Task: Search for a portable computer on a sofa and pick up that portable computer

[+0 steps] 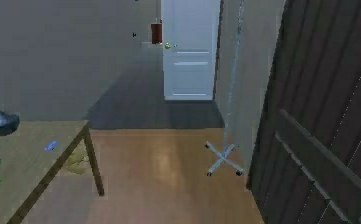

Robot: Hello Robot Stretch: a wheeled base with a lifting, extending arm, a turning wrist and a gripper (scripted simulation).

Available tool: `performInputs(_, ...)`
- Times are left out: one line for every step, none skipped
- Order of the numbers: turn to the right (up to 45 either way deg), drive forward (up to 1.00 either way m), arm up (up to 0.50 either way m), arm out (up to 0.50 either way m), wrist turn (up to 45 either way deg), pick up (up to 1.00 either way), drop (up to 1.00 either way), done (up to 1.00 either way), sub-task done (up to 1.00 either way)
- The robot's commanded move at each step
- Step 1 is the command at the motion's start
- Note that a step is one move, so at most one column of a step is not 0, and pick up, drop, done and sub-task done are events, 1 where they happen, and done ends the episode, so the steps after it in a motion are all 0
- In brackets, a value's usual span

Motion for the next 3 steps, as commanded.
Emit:
performInputs(-12.0, 0.0, 0.0, 0.0, 0.0, 0.0, 0.0, 0.0, 0.0)
performInputs(0.0, 1.0, 0.0, 0.0, 0.0, 0.0, 0.0, 0.0, 0.0)
performInputs(-3.0, 0.0, 0.0, 0.0, 0.0, 0.0, 0.0, 0.0, 0.0)
